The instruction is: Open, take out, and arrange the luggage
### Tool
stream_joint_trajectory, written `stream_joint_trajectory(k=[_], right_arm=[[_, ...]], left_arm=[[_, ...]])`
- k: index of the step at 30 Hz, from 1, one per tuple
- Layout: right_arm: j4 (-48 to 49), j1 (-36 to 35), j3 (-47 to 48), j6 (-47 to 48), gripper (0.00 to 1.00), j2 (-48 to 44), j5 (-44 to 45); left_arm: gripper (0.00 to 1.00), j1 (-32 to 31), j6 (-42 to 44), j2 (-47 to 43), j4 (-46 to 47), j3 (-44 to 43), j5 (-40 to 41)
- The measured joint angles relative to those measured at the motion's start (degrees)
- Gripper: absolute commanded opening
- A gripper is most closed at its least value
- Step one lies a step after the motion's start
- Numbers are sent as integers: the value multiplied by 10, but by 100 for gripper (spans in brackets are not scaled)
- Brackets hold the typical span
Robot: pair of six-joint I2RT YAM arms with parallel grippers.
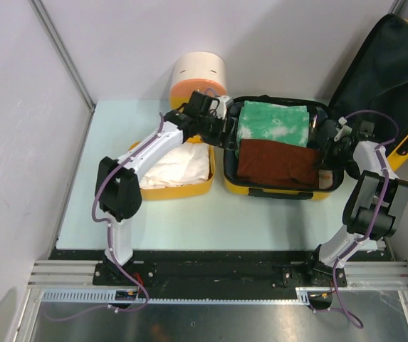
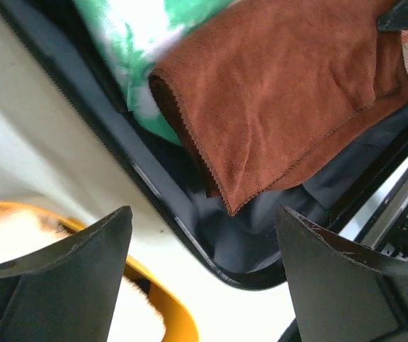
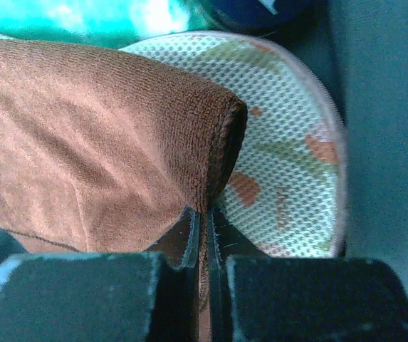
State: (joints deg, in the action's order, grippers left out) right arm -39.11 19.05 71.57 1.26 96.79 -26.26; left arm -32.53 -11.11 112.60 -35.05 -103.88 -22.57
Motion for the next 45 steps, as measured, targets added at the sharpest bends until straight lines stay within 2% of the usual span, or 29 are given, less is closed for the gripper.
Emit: stream_joint_trajectory(k=[7,12,20,22,26,28,35,40,45], right_arm=[[-2,6,3,30,0,-1,57],[-2,7,3,51,0,-1,99],[-3,7,3,59,0,-1,102],[-3,7,3,60,0,-1,101],[-3,7,3,60,0,-1,99],[-3,7,3,60,0,-1,99],[-3,6,3,61,0,-1,98],[-3,4,3,61,0,-1,98],[-3,1,3,61,0,-3,98]], left_arm=[[86,-37,-45,54,3,-52,-3],[81,-59,-73,97,3,-79,4],[77,-88,-106,134,3,-85,17],[77,-91,-113,137,4,-85,21],[85,-92,-126,139,5,-85,34],[85,-93,-130,139,7,-85,40],[75,-94,-139,148,15,-92,40],[74,-93,-138,174,14,-112,40],[53,-93,-134,181,13,-119,40]])
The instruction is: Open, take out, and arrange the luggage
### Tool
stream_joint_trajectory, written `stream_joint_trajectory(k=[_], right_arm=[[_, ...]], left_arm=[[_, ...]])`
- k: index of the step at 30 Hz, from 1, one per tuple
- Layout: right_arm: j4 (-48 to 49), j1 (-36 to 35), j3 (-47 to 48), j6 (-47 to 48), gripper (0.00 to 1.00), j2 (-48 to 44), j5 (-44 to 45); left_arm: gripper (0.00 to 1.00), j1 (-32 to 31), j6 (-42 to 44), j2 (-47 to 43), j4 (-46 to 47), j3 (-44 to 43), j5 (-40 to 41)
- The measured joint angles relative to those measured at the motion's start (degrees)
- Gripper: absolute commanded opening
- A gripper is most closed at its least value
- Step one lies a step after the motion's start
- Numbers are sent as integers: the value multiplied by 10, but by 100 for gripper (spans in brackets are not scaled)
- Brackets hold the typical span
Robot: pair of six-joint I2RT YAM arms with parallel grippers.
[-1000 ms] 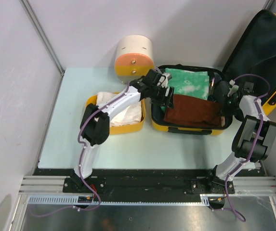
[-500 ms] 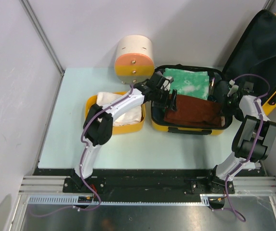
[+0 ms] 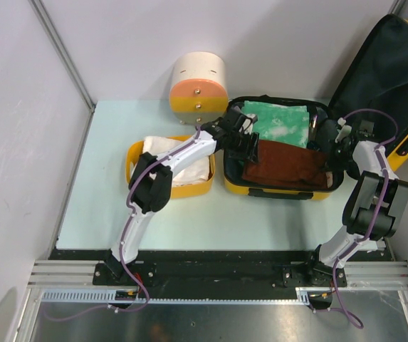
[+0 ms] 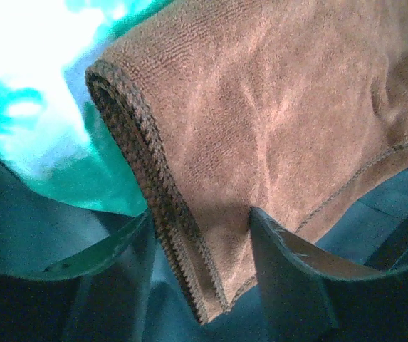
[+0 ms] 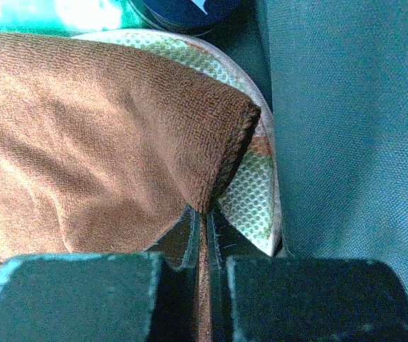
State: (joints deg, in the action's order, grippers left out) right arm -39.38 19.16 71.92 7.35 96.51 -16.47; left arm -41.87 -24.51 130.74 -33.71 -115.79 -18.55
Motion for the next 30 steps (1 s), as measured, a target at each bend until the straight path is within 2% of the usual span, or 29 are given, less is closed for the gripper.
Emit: stream_joint_trajectory(k=[1,3,4,6,7,10,20,30], right_arm=[[0,0,0,0,0,-1,0],[0,-1,0,0,0,-2,-1],[0,-2,0,0,0,-2,-1],[0,-4,0,0,0,-3,-3],[0,-5,0,0,0,-3,-5],[-1,-7,2,-2,0,-5,-12],[1,-9,30,-24,0,-67,-78],[40,-45,76,-66,0,-133,-124]], left_arm=[[47,0,2,0,-1,-2,2],[40,-2,10,0,-2,-7,9],[30,-3,15,0,-2,-10,14],[20,-5,22,0,-3,-14,23],[12,-7,26,0,-3,-16,27],[0,-8,35,-1,-4,-19,31],[0,-11,86,-31,-9,-28,47],[0,0,137,-144,-11,-29,42]])
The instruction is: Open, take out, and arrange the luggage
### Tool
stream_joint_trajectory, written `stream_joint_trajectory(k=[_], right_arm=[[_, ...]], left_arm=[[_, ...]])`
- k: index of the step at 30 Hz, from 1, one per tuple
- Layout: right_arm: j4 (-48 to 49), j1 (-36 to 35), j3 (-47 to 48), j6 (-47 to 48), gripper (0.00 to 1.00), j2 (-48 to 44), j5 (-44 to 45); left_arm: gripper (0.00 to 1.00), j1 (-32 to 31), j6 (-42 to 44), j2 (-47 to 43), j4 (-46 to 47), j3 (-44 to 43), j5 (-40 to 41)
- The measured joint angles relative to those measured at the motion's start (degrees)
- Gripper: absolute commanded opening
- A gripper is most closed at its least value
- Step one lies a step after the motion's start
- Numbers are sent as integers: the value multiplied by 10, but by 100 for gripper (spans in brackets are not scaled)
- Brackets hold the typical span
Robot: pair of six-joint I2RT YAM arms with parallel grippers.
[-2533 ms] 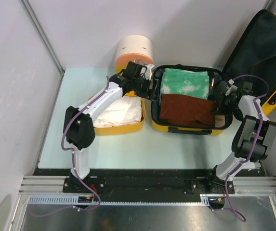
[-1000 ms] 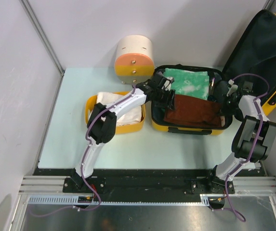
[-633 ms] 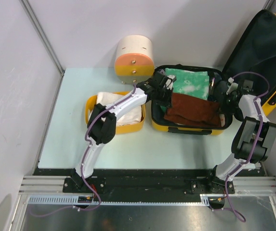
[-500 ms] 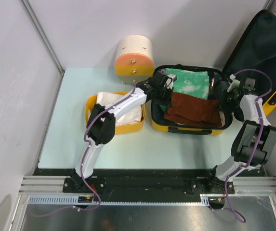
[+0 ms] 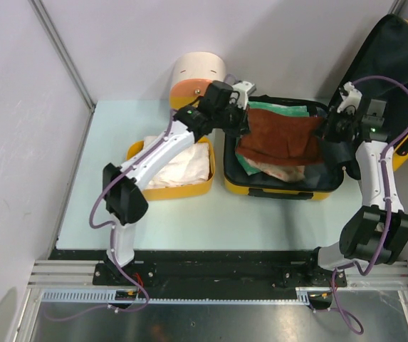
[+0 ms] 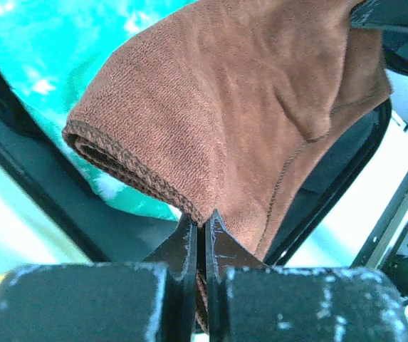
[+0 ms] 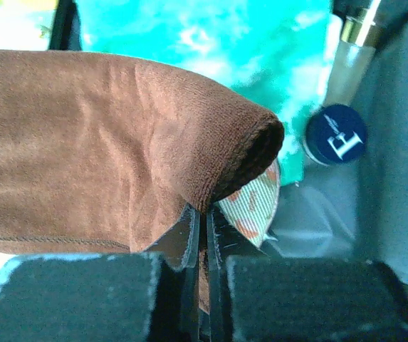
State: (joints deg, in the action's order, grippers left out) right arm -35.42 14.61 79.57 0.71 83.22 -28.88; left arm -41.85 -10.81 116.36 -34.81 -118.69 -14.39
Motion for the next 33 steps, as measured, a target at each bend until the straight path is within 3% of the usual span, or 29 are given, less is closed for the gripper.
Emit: stream_joint_trajectory(k=[6,13,17,24,26,29,30,33], right_arm=[[20,-62,8,-12,0,0,8],[33,-97,12,-16,0,46,31],[36,-108,12,-18,0,90,45],[44,-127,12,-22,0,118,51],[48,-130,12,-22,0,118,51],[50,-134,12,-22,0,118,51],[51,-135,12,-22,0,118,52],[52,-136,12,-22,0,118,52]], left_arm=[[0,47,9,-67,4,52,-28],[1,69,3,-67,4,117,-41],[9,77,-8,-57,4,149,-40],[45,110,-23,-43,4,160,-39],[49,112,-25,-43,5,160,-40],[43,112,-28,-43,8,170,-43],[35,112,-30,-43,9,173,-45],[26,112,-38,-43,11,177,-56]])
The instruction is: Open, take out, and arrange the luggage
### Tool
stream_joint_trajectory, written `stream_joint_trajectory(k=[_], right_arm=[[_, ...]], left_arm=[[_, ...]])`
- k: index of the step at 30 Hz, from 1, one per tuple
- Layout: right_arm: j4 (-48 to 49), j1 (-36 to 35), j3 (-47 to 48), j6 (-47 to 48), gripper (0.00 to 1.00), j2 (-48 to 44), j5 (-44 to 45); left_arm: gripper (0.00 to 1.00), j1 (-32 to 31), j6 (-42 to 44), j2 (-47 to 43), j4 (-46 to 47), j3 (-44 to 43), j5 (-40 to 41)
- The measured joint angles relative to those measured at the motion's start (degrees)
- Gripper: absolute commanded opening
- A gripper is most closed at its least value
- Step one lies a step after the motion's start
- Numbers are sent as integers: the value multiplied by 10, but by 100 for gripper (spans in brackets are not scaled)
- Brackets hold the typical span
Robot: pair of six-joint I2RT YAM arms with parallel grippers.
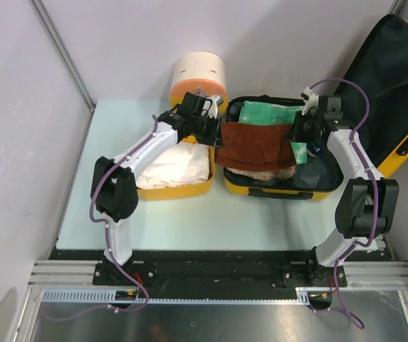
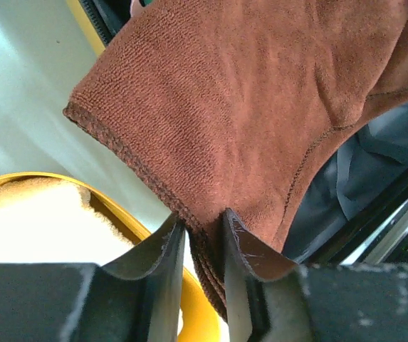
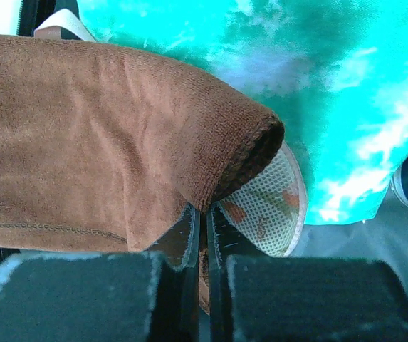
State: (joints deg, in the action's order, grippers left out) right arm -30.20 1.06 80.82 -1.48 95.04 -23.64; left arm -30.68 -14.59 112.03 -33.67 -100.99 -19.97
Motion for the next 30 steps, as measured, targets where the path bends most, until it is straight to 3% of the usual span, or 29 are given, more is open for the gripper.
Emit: stream_joint_trajectory(k=[4,6,8,10,11,13,14,17,22,26,30], right_arm=[[1,0,0,0,0,0,2],[1,0,0,0,0,0,1],[0,-1,0,0,0,0,1],[1,-3,0,0,0,0,1],[1,-4,0,0,0,0,0],[1,-7,0,0,0,-2,0],[1,-10,0,0,0,-3,0],[1,-19,0,0,0,-8,0],[1,-26,0,0,0,-12,-4],[1,-25,0,0,0,-12,-4],[1,-24,0,0,0,-13,-4]], left_arm=[[25,0,-5,0,2,0,-4],[17,0,-5,0,2,0,-4],[17,1,-6,-1,2,1,-3],[26,1,-5,-4,2,2,-1],[42,1,-4,-7,2,5,2],[50,1,-1,-15,1,11,6],[48,2,1,-20,0,14,10],[30,4,2,-32,-3,18,14],[24,6,-2,-32,-5,18,10],[2,6,-7,-31,-4,18,0],[0,6,-9,-31,-4,18,-3]])
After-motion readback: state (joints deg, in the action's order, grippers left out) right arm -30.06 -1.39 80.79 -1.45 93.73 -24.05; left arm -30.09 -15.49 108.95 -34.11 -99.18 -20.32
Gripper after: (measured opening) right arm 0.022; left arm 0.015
